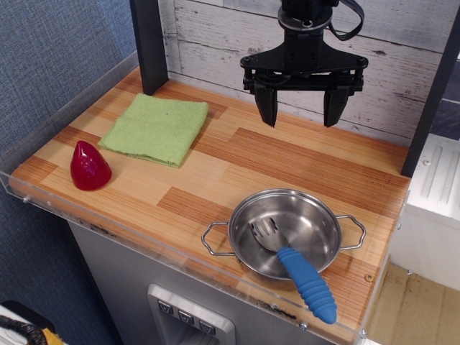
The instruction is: Move green cloth to far right above pot
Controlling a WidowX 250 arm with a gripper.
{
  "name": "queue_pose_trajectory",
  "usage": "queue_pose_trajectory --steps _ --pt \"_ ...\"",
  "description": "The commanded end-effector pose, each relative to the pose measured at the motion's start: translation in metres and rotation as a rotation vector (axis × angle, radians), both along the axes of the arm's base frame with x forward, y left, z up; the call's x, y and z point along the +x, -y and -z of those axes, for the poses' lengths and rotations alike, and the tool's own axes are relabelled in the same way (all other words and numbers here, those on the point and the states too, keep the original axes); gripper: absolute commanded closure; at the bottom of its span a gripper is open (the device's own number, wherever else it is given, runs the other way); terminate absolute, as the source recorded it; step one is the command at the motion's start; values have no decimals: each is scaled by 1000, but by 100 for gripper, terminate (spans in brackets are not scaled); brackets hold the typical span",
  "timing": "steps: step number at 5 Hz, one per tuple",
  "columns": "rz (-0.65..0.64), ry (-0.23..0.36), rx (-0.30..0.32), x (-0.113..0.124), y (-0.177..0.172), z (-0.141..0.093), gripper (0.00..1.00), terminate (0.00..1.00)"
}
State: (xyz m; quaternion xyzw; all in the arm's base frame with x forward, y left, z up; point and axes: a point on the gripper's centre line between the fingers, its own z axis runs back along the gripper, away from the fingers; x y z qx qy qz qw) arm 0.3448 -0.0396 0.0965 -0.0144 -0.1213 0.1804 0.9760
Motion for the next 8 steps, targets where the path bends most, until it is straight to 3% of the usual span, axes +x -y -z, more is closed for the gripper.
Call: queue_pose_trajectory --steps 1,2,4,6,8 --pt "0 0 0 0 0 0 0 0" --pt "11 12 -13 1 -22 -1 0 0" --pt "5 -17 18 2 -61 5 0 0" --pt "-19 -80 73 2 -110 11 0 0" --pt "-18 -61 90 3 -176 22 0 0"
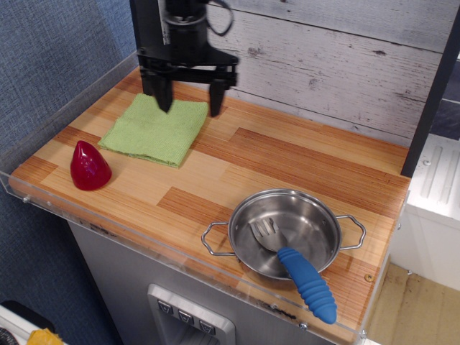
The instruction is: Move green cloth to far right above pot
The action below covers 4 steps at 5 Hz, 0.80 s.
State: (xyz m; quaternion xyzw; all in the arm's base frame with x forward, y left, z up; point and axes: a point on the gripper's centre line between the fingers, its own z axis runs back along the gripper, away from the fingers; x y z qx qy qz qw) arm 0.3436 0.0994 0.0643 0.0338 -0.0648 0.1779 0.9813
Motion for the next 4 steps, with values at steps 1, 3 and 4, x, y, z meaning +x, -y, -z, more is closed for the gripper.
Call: queue_pose_trajectory --steps 1,3,4 --pt "20 78 18 7 -54 -5 0 0" --pt "115 130 -7 9 -66 14 0 0" --pt "102 105 -18 10 -70 23 0 0"
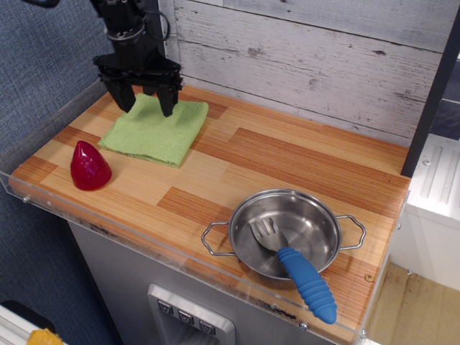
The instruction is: Move green cloth to far right above pot
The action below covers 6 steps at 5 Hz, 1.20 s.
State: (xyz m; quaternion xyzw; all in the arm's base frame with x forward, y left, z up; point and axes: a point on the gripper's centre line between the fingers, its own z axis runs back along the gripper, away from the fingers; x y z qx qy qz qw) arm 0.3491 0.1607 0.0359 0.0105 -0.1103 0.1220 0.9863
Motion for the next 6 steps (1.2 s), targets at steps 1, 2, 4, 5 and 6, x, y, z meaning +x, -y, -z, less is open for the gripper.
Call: queue_pose_trajectory --steps 1,2,4,5,6 --pt "-11 5 -6 6 -3 -2 0 0" --pt "6 -28 15 8 11 1 0 0" --pt "39 -54 14 10 41 4 0 0" --pt "44 -57 12 10 56 9 0 0" --pt "63 -70 -1 11 72 17 0 0"
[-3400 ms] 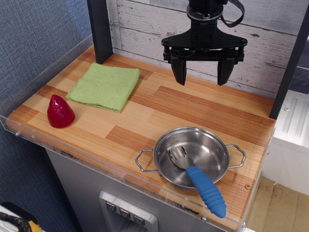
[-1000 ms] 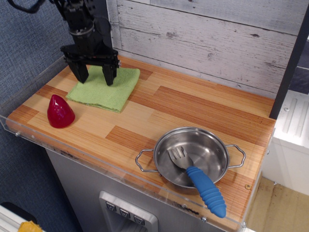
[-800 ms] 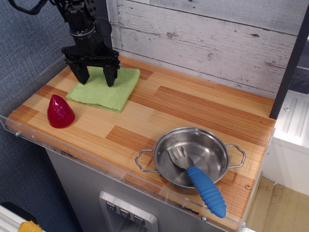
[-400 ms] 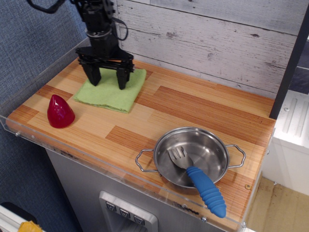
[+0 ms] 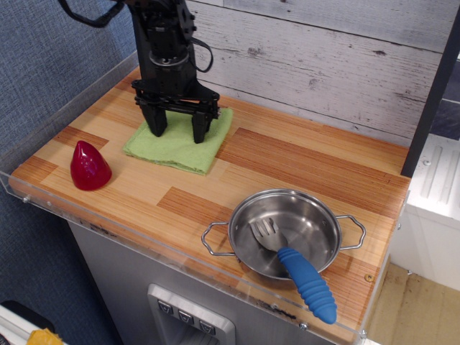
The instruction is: Move green cloth to far right above pot
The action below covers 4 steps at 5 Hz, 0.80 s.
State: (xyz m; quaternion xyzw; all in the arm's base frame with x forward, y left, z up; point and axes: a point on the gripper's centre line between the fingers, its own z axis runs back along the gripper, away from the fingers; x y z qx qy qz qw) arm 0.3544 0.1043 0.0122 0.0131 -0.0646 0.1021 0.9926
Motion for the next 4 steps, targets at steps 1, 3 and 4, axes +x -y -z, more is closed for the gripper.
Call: queue_pose_trajectory --steps 1,3,4 --pt "47 18 -5 8 35 -6 0 0" --pt "86 37 -41 10 82 -16 0 0" --pt "45 37 -58 14 100 -17 0 0"
